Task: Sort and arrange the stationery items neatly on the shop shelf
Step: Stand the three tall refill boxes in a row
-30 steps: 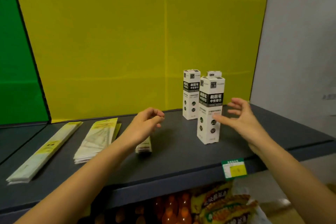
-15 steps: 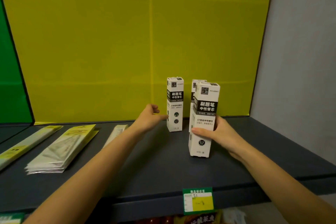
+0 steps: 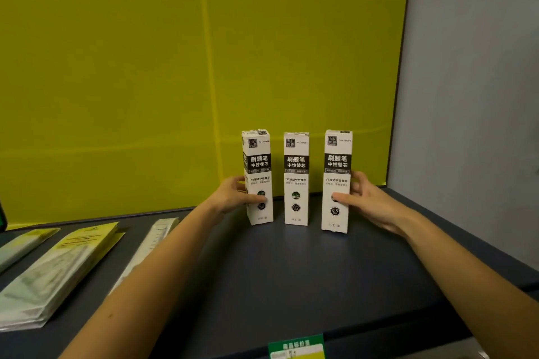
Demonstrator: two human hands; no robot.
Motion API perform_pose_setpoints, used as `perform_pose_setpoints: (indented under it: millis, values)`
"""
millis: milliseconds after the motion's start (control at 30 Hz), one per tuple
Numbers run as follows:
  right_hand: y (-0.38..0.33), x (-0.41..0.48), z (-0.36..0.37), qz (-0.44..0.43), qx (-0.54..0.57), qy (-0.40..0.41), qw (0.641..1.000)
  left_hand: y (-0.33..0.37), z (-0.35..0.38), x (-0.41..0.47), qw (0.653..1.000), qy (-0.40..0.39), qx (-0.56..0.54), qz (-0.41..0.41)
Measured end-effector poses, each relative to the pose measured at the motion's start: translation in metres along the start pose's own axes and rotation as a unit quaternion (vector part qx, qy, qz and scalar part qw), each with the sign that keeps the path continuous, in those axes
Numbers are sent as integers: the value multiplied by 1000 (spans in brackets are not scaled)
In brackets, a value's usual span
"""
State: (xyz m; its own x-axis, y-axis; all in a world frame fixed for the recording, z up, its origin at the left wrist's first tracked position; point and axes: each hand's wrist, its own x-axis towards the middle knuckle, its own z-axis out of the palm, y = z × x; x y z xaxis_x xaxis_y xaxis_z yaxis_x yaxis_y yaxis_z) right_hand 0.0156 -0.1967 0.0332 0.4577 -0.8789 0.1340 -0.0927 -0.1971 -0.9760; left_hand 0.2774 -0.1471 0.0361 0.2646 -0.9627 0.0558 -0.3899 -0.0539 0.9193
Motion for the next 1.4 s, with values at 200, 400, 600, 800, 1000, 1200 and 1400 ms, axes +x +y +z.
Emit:
perform_pose_setpoints:
  millis: [200, 400, 600, 800, 1000, 1200, 1400]
  values:
    - [6, 20, 3, -11, 8, -25, 1000, 0, 5, 10, 998, -48, 9, 29]
    - [13, 26, 8, -37, -6, -29, 999, 3, 15, 10, 995, -91, -7, 44]
    - [13, 23, 7, -46, -14, -54, 997, 4, 15, -2, 993, -98, -8, 58]
    - [13, -2, 11, -59, -14, -97, 993, 4, 8, -40, 993, -91, 23, 77]
    - [14, -34, 15, -87, -21, -135, 987, 4, 6, -94, 991, -75, 30, 105]
    - [15, -50, 18, -110, -30, -144, 983, 0, 8, -122, 991, -42, 30, 121]
    - [17, -51, 15, -117, -31, -141, 983, -2, 9, -127, 991, -35, 30, 123]
